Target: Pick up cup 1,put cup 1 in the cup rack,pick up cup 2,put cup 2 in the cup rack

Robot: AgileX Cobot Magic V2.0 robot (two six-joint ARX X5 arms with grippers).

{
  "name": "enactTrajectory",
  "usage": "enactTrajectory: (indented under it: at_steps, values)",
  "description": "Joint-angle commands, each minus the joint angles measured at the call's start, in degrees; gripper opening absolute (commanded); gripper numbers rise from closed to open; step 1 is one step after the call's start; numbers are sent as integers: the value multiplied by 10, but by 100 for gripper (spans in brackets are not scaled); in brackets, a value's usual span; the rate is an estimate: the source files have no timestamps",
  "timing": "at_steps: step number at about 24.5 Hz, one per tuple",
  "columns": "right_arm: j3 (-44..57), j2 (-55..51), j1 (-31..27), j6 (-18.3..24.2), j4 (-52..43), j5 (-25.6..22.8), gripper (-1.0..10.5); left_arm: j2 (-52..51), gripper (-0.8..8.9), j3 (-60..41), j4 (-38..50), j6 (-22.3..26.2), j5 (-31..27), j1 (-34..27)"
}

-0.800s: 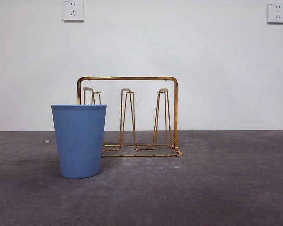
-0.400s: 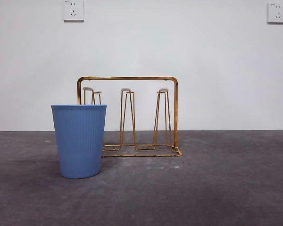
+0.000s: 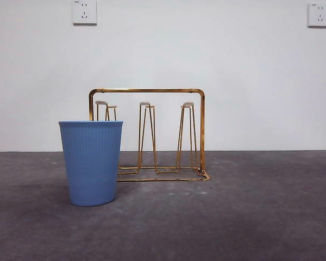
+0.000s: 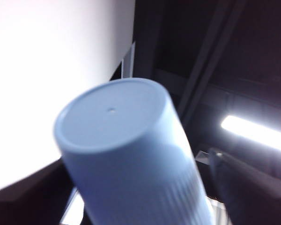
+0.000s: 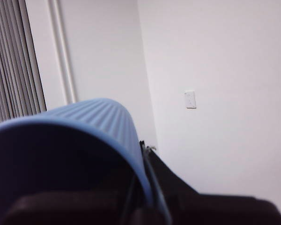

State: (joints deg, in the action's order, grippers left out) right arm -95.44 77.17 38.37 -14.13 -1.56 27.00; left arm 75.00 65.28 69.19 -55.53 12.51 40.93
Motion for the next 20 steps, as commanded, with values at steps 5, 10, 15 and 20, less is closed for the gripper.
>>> enactTrajectory:
  at_steps: [5, 10, 15, 20]
  values:
    - [2, 3, 0, 5, -1, -11, -12, -1, 119, 0, 10, 7, -12, 0]
    - [2, 3, 0, 7, 3, -10, -12, -1, -8, 0, 7, 7, -17, 0]
    - [2, 2, 0, 7, 27, -9, 113, -1, -8, 0, 4, 7, -16, 0]
    - [2, -6, -1, 9, 60, -9, 230, -1, -8, 0, 2, 7, -12, -3]
